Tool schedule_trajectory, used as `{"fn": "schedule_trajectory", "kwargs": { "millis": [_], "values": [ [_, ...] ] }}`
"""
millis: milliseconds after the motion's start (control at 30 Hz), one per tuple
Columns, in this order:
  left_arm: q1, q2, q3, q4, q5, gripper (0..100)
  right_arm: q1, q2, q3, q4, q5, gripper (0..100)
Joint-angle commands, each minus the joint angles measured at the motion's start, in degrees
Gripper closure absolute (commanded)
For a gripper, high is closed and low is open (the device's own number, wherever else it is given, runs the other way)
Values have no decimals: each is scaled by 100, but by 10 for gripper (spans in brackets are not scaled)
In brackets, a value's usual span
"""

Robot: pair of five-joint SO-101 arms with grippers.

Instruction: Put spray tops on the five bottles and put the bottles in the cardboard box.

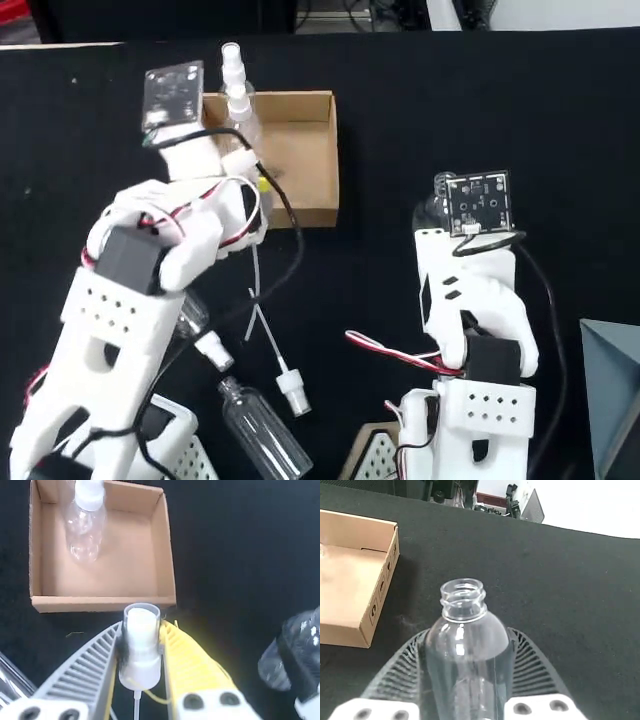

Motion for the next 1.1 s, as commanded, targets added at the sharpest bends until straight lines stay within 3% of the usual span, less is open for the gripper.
{"fn": "schedule_trajectory", "kwargs": {
  "millis": [0,333,1067],
  "values": [
    [-453,-545,101,-422,404,971,-141,-400,-31,70,-18,962],
    [-1059,-862,215,-466,1512,971,-668,-1719,646,53,26,962],
    [-2211,-870,180,-475,2716,971,-1626,-3600,1754,53,44,960]
  ]
}}
